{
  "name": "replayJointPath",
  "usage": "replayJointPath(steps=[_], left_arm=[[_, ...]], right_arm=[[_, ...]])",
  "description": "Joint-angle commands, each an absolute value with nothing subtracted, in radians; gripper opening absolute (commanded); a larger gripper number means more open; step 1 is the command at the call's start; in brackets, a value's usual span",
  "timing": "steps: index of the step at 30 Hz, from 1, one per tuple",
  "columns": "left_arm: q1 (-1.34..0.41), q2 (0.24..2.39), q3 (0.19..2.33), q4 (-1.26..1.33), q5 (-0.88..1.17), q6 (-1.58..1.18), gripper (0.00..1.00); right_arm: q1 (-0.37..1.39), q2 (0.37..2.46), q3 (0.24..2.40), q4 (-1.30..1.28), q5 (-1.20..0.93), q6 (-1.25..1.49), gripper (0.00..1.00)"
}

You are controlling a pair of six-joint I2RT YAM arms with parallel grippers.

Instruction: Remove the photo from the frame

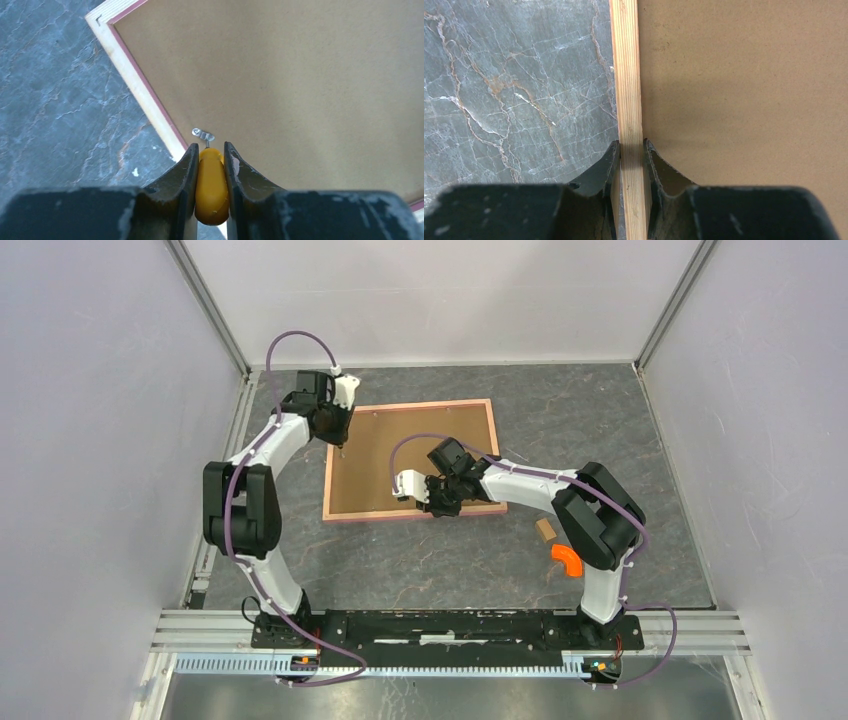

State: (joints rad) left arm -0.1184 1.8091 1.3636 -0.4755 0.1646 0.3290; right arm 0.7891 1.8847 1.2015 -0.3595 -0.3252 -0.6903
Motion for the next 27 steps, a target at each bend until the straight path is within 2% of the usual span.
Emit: replayJointPath(steps=[1,7,10,15,20,27], left_arm=[[-0.130,1.787,1.245,-0.366,0.406,0.149,0.02],[-0.066,1.683,1.037,-0.126,0.473,0.040,0.02],[-0.022,1.641,1.005,-0.114,0.553,0.033,0.02],[-0.002,1.571,1.048,-0.244,0.617,0.088,0.02],[-0.002,1.493,1.055,-0.342,0.628,0.164,0.02],[-0.002,1.480,1.063,-0.407,0.654,0.203,0.02]], right_arm=[[0.792,1.926,1.221,-0.368,-0.365,-0.657,0.00],[0.788,1.920,1.216,-0.361,-0.370,-0.628,0.00],[0.787,1.913,1.210,-0.364,-0.380,-0.622,0.00],[0.787,1.874,1.168,-0.388,-0.394,-0.648,0.00],[0.787,1.780,1.036,-0.435,-0.400,-0.812,0.00],[0.782,1.622,0.876,-0.477,-0.248,-1.110,0.01]])
